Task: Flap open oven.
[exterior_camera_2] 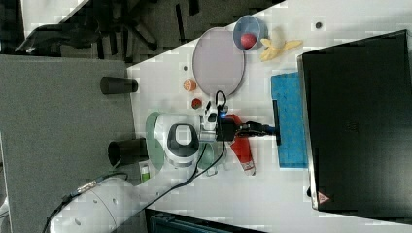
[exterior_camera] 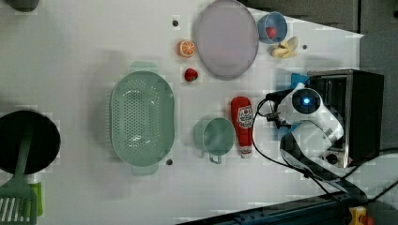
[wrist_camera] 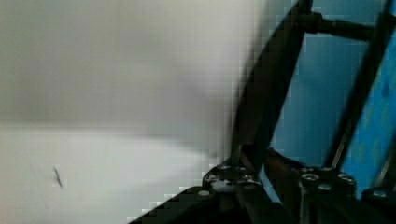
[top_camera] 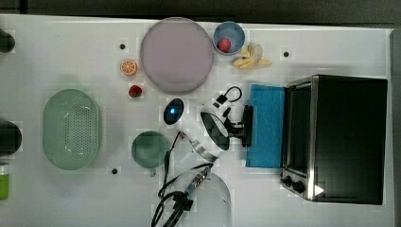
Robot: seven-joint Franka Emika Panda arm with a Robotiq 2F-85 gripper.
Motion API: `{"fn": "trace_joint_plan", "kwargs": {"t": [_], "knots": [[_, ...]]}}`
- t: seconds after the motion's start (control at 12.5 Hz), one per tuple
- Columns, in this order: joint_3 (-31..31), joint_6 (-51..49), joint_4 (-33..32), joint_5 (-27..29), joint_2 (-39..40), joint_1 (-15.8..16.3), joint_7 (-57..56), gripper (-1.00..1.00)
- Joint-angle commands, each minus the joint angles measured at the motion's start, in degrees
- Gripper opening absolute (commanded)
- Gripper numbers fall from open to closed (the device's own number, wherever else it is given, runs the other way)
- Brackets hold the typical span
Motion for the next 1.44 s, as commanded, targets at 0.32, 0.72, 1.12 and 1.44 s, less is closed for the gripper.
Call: {"fn": "trace_joint_plan", "kwargs": {"t": [0.32, 0.72, 1.12, 1.44], "knots": [[0.5, 4.94, 4.08, 3.73, -3.32, -0.37, 6.01, -0.65], [0.79, -5.35, 6.84, 27.16, -19.55, -0.58, 6.03, -0.65], [-1.59, -27.38, 17.72, 45.78, -34.05, -1.12, 8.23, -0.65], [-0.9, -45.88, 26.88, 43.55, -36.06, -0.99, 9.05, -0.65]]}}
